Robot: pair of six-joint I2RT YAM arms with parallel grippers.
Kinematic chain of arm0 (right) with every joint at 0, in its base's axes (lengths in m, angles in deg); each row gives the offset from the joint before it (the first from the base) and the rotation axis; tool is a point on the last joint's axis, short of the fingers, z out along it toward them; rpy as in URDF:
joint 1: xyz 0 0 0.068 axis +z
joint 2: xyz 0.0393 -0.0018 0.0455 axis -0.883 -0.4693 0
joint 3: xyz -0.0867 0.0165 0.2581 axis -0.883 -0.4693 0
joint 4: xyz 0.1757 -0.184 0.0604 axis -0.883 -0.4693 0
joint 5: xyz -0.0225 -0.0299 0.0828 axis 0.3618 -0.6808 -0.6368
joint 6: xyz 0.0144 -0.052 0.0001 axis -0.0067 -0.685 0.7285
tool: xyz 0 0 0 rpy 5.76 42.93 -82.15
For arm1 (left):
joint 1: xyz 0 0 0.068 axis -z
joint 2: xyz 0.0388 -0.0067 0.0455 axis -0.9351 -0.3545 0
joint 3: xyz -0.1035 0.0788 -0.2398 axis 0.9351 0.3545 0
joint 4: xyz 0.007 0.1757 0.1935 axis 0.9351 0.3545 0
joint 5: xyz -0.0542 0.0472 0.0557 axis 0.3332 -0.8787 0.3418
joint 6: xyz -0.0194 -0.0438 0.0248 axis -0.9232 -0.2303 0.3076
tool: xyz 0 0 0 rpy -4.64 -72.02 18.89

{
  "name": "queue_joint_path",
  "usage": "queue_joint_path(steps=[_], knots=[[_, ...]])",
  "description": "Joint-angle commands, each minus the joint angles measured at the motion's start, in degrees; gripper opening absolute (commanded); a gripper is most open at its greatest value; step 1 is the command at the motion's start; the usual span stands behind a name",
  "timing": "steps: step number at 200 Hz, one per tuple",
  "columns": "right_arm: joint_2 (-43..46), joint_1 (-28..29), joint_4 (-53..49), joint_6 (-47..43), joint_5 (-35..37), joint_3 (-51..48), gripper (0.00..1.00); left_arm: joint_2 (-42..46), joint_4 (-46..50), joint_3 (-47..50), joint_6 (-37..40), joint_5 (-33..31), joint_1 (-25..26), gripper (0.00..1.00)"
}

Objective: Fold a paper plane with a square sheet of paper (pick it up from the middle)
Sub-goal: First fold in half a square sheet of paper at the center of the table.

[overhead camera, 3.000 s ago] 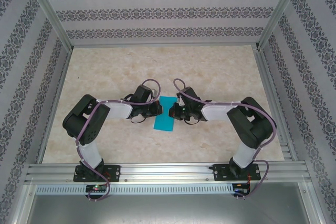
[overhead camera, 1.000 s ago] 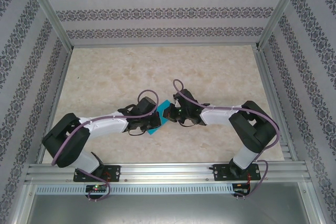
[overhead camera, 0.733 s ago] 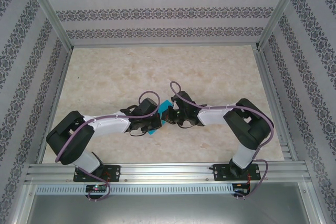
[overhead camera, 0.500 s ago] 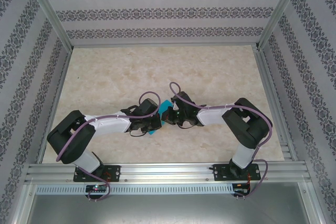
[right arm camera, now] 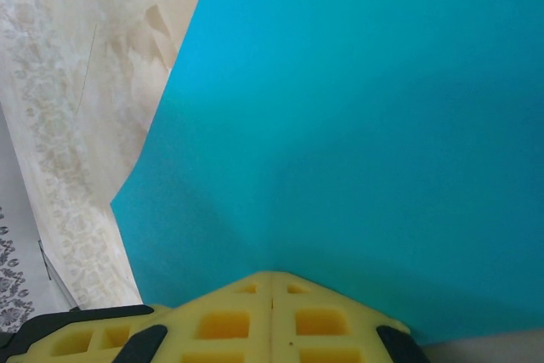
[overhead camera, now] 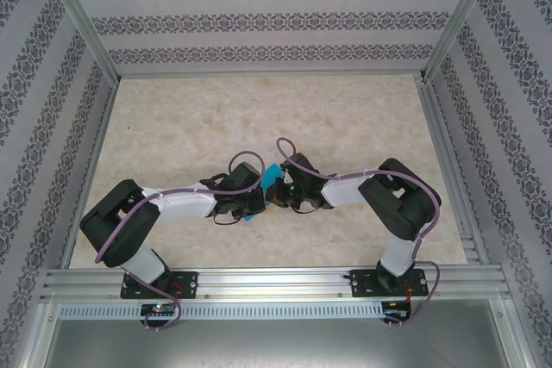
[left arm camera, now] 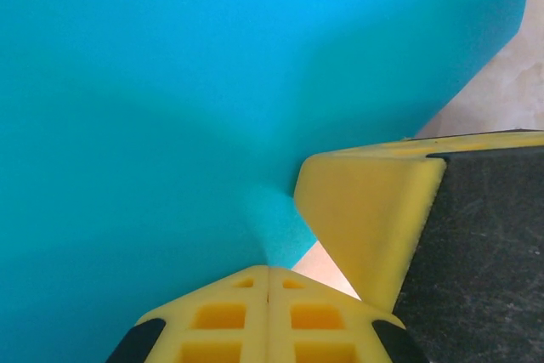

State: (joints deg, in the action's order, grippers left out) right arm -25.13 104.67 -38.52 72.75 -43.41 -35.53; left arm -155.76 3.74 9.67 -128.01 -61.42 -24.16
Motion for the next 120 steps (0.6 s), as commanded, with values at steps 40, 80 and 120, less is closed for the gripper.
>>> queue_joint_path(steps=[40, 80, 120], knots=[[-1.7, 0.84, -1.1, -1.23, 0.36, -1.22, 0.0, -0.4, 0.08, -0.07, -0.16, -2.51, 0.62, 0.0], [-2.16, -0.47, -3.4, -3.25, 1.57, -1.0, 0.0, 0.02, 4.55, 1.37, -1.14, -3.29, 0.62, 0.0], [-2.29, -2.72, -4.84, -4.86, 1.75, -1.02, 0.0, -0.05, 6.1, 3.84, -1.96, -2.85, 0.71, 0.0]])
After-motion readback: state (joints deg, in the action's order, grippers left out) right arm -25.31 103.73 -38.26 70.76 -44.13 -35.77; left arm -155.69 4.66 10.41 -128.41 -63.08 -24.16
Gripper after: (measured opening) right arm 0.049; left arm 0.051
